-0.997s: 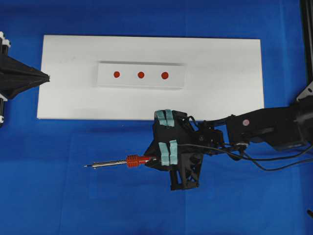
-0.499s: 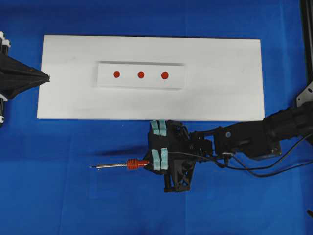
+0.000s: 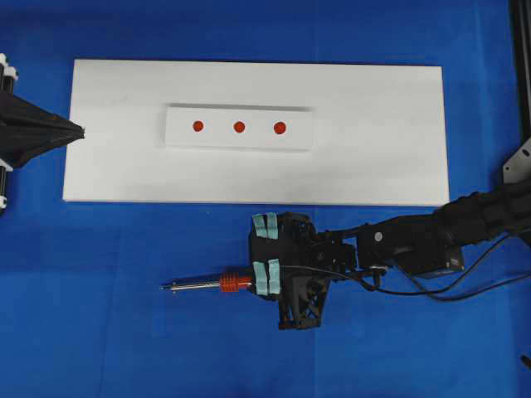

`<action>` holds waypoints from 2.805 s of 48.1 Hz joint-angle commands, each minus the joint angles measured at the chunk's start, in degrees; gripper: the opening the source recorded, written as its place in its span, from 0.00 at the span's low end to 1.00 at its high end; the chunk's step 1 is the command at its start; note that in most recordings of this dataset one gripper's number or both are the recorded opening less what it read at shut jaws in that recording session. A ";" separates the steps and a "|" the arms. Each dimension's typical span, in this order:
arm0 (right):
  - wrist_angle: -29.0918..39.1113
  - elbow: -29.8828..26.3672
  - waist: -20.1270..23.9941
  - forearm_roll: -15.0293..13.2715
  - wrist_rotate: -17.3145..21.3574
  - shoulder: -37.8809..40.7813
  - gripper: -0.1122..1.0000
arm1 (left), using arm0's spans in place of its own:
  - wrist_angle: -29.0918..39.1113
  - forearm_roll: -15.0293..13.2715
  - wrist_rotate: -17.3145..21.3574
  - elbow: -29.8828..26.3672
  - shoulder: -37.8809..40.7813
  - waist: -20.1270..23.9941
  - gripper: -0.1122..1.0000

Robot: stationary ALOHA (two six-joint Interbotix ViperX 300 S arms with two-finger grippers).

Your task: Touch the tip of the soldering iron to the mark.

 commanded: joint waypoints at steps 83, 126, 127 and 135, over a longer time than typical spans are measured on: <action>11.25 -0.09 -18.81 -14.50 -1.32 -21.71 0.89 | 0.00 0.00 -0.09 -0.97 0.18 0.18 0.12; 13.01 19.34 -23.64 -16.87 -0.79 -52.73 0.89 | -0.26 0.00 -0.18 -1.05 0.09 0.18 0.12; 13.01 20.04 -23.64 -16.87 -0.79 -53.96 0.89 | -0.26 0.00 -0.18 -1.05 0.09 0.18 0.12; 12.92 25.84 -23.64 -16.87 -0.97 -63.19 0.89 | -0.35 0.00 -0.18 -1.05 0.09 0.18 0.12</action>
